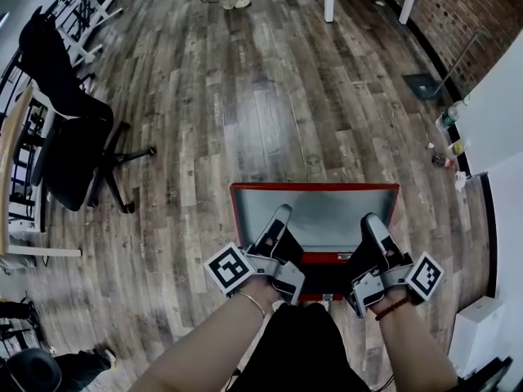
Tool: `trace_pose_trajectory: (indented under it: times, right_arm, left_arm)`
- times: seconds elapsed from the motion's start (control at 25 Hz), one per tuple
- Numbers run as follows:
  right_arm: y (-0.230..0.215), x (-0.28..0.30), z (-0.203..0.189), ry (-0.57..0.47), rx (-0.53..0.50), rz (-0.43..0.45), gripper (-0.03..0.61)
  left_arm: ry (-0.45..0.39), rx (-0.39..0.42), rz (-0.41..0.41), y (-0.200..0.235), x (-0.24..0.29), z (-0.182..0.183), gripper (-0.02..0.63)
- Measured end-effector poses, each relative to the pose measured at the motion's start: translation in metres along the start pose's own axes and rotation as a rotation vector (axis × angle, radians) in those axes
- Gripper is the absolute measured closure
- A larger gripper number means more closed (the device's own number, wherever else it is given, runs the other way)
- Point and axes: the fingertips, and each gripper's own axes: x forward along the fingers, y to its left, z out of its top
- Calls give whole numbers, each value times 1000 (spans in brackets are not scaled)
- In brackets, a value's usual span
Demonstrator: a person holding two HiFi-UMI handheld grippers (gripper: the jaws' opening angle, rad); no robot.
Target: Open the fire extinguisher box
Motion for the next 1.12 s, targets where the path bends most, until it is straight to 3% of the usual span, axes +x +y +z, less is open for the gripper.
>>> trace_pose_trajectory:
  times: [0.24, 0.36, 0.56, 0.8, 1.12]
  right_arm:
    - [27, -12, -11, 74, -66, 24, 482]
    - [41, -22, -15, 106, -88, 26, 482]
    - [75, -38, -22, 149, -106, 56, 488]
    - [153, -54, -27, 218, -227, 131, 492]
    - [250, -85, -55, 324, -583, 241, 492]
  left_arm:
    - [195, 90, -48, -39, -19, -36, 569]
    - [245, 120, -111, -71, -32, -46, 571]
    - [193, 284, -145, -125, -59, -45, 585]
    - [219, 650, -169, -221, -93, -65, 589]
    - [132, 806, -282, -326, -139, -93, 589]
